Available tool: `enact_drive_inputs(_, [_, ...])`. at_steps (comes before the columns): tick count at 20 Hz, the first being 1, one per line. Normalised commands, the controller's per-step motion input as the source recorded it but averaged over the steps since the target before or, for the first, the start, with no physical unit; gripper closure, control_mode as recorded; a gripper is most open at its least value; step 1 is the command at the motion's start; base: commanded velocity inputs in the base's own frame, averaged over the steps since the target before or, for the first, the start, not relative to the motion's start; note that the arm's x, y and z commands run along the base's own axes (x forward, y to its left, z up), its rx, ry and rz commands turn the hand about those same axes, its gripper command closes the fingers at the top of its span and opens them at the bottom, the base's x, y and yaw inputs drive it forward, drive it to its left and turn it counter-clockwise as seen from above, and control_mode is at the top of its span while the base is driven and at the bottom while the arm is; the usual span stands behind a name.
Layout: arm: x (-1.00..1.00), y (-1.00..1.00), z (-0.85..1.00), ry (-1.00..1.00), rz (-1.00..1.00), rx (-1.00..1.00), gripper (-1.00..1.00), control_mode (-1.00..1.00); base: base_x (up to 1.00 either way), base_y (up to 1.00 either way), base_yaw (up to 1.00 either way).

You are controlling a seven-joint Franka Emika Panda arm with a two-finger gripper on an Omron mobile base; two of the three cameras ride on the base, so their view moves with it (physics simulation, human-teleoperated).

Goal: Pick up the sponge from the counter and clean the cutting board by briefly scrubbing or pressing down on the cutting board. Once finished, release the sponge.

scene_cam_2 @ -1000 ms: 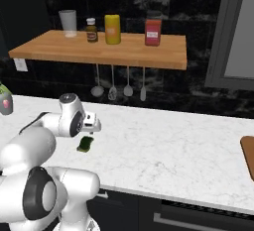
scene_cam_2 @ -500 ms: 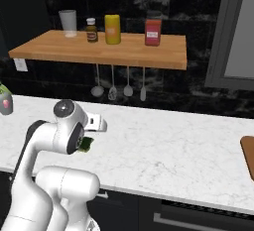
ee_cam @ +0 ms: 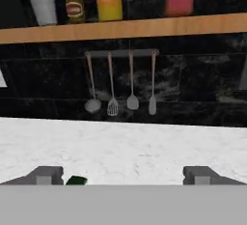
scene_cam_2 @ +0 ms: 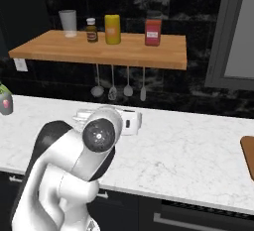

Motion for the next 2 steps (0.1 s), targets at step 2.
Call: enact_drive_inputs(2, [-1.00, -1.00, 1.00, -0.57, 0.00, 0.14, -1.00, -1.00, 0.00, 0.00, 0.00])
